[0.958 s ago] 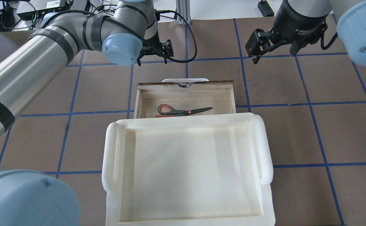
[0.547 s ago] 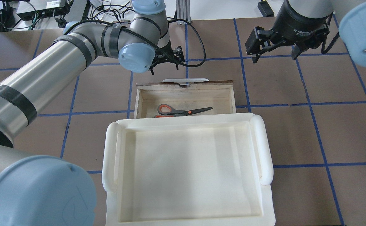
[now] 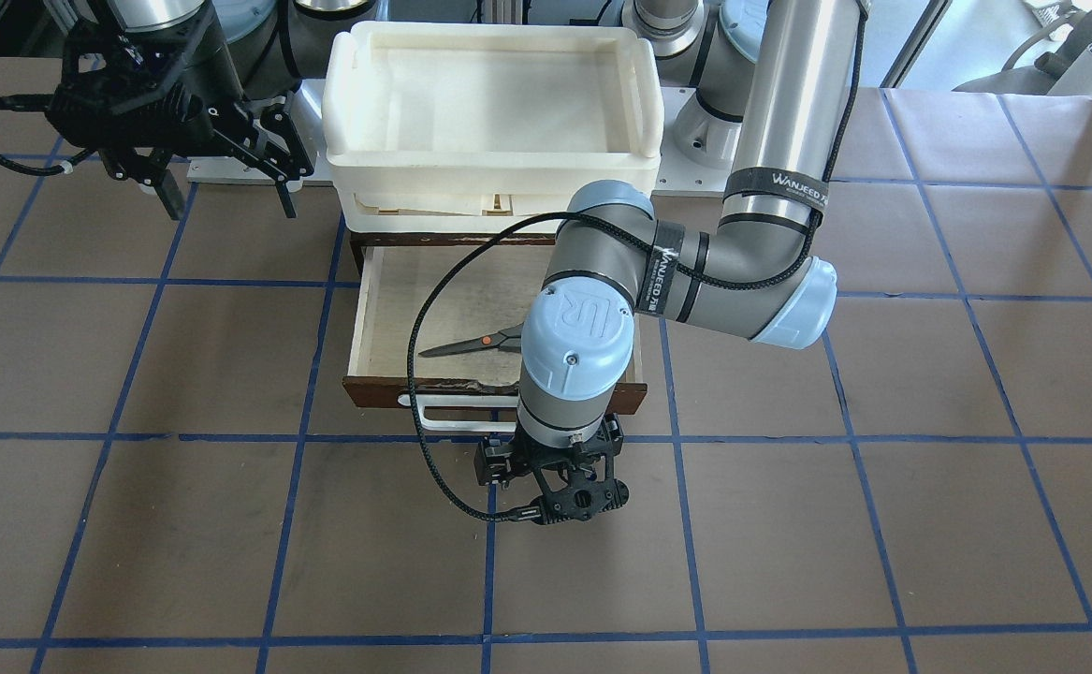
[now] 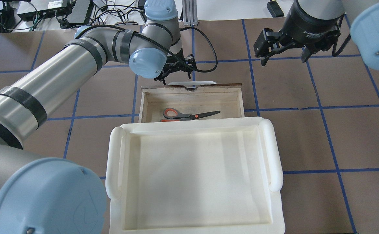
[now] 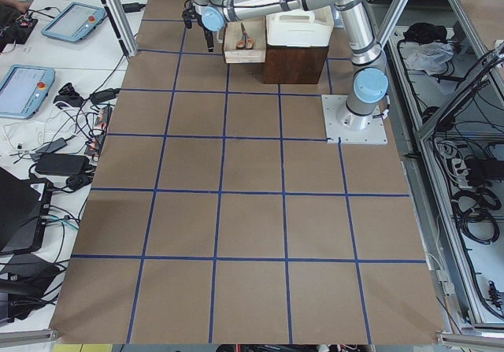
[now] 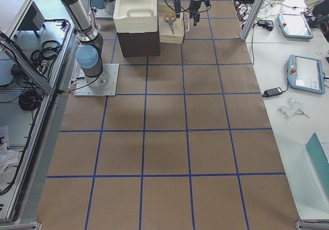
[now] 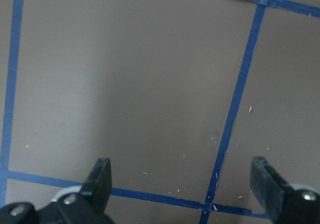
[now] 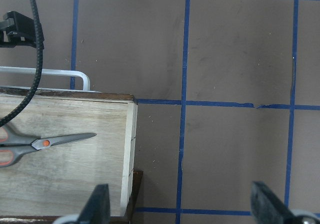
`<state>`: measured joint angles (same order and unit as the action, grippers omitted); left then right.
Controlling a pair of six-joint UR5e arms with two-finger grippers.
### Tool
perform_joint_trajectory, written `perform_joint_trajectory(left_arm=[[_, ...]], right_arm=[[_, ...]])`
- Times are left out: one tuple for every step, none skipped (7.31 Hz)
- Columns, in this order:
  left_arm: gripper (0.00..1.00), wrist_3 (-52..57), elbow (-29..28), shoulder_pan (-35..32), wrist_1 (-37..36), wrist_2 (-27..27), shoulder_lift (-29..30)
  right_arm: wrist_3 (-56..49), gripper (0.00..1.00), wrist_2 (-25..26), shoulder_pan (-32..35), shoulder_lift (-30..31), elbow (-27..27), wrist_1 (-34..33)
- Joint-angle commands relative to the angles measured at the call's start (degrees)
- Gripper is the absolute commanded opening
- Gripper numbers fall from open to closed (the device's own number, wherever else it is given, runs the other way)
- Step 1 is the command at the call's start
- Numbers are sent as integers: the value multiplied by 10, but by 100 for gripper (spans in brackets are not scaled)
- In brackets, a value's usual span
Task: Put scissors in drawer and close it
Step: 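Move the left gripper over the drawer's white handle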
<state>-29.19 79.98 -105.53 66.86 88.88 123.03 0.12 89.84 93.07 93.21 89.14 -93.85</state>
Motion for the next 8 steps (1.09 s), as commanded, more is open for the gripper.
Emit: perform_joint_trajectory(left_arm=[[100, -1, 0, 0, 33, -1, -8], [100, -1, 0, 0, 42, -1, -10], [100, -1, 0, 0, 45, -2, -10], [100, 0, 0, 0, 53, -4, -12], [100, 0, -2, -1, 66, -5, -16], [100, 0, -7, 0, 81, -5, -17], [100, 0, -12, 0, 98, -7, -19], [100, 0, -13, -1, 100, -12, -20]], right_arm=[[-5, 100, 1, 0, 0, 2, 3], [-6, 100, 0, 0, -1, 2, 3], [-6, 100, 1, 0, -1, 2, 2], [-6, 100, 0, 0, -1, 2, 2], [-6, 100, 0, 0, -2, 2, 2], [-6, 100, 0, 0, -3, 2, 2], [-6, 100, 0, 0, -3, 2, 2], [-6, 100, 0, 0, -3, 2, 2]])
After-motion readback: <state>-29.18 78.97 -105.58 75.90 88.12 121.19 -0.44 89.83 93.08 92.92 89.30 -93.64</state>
